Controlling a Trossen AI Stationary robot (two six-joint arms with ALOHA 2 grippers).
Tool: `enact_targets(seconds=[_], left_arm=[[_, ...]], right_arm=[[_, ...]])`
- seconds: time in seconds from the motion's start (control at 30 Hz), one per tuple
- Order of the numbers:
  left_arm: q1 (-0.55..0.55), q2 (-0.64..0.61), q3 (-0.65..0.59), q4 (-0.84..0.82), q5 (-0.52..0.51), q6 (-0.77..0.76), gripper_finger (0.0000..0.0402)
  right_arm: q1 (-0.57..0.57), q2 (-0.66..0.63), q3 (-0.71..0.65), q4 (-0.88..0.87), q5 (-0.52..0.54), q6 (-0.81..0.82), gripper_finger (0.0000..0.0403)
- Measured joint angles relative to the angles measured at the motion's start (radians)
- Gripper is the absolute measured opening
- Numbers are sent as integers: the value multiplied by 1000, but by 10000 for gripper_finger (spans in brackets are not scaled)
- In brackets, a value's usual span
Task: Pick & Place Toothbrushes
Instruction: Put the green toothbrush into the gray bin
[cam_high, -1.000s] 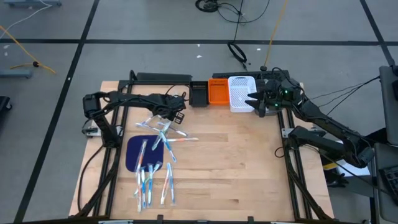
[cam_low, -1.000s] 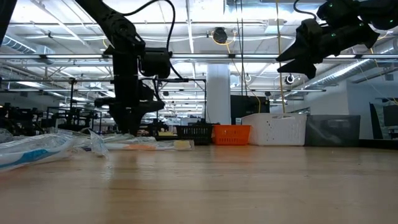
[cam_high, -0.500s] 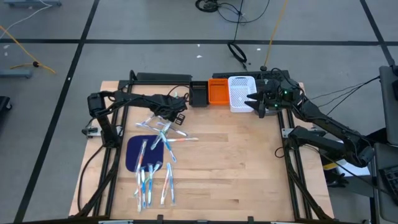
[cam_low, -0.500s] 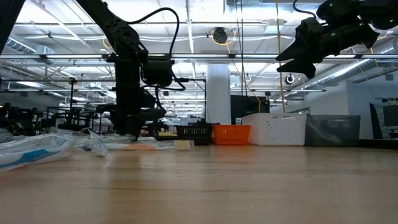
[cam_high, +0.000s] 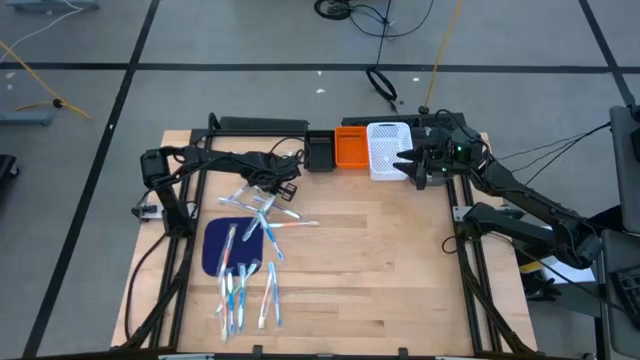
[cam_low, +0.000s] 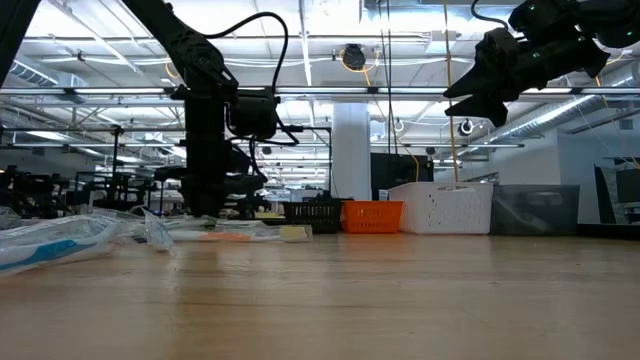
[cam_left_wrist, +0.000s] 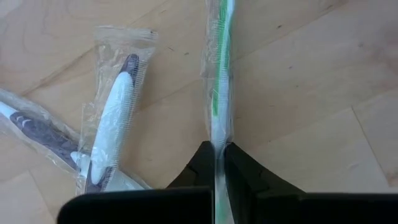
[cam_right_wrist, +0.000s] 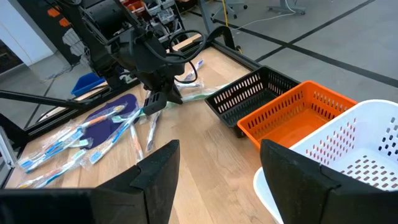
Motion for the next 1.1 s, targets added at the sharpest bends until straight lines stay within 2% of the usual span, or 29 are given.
enact_targets(seconds=[0.3, 0.47, 0.77, 1.1], left_arm=[[-36, -120, 0, -37, -87, -28, 4], [-94, -216, -1, 39, -112, -1, 3], [-212, -294, -2, 330, -108, 168, 3], [-269, -292, -1, 715, -9, 313, 5]], right_arm=[[0, 0, 0, -1, -1, 0, 215], [0, 0, 0, -2, -1, 0, 215], [4, 0, 0, -1, -5, 0, 215], [98, 0, 0, 81, -8, 25, 215]])
